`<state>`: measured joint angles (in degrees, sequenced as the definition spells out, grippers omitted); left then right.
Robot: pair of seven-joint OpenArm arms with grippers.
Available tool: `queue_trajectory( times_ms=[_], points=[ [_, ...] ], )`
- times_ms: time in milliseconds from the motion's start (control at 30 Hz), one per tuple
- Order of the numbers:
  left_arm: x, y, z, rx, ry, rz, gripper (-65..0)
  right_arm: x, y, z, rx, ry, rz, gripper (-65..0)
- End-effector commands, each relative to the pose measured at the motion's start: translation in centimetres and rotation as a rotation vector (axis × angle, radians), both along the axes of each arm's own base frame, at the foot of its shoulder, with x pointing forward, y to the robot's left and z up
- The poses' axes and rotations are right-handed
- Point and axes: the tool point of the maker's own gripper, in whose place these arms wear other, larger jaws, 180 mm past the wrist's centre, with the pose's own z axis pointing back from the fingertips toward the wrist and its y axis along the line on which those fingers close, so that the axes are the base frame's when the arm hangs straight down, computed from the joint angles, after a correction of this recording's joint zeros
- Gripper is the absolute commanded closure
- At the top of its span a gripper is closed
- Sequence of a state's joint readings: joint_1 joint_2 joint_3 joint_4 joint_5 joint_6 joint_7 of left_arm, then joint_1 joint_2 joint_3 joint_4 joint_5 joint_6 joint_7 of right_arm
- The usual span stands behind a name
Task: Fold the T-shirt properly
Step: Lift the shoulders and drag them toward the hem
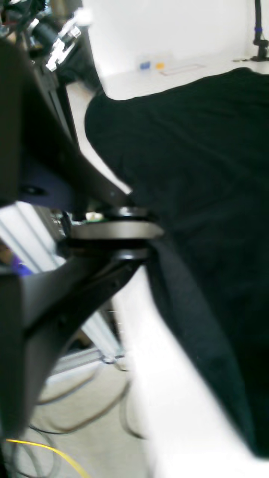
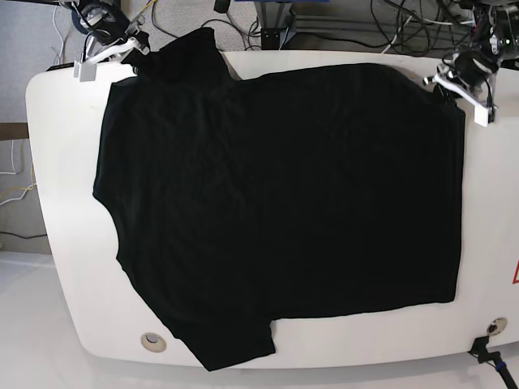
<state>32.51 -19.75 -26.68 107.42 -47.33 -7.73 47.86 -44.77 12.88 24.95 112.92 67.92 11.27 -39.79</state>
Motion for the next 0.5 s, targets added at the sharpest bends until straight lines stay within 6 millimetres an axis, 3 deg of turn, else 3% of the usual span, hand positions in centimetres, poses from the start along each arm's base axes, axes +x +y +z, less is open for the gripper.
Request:
queue_trajectory(
  times_ms=[0,267,467],
  points=[
    [0.9,0.0,0.8,0.003,-0.034,-0.012,0.0,1.1,-0.3,0.8,-0.003,-0.056,0.022,0.0],
    [8.1,0.1,5.7,0.002,-0.247,-0.008,0.0,6.8,-0.4,3.9,-0.027,-0.208,0.082,0.0],
    [11.5,1.2,6.8,-0.024,-0.308,0.035,0.0,10.5,-0.5,5.9,-0.033,-0.311,0.081,0.0]
  ],
)
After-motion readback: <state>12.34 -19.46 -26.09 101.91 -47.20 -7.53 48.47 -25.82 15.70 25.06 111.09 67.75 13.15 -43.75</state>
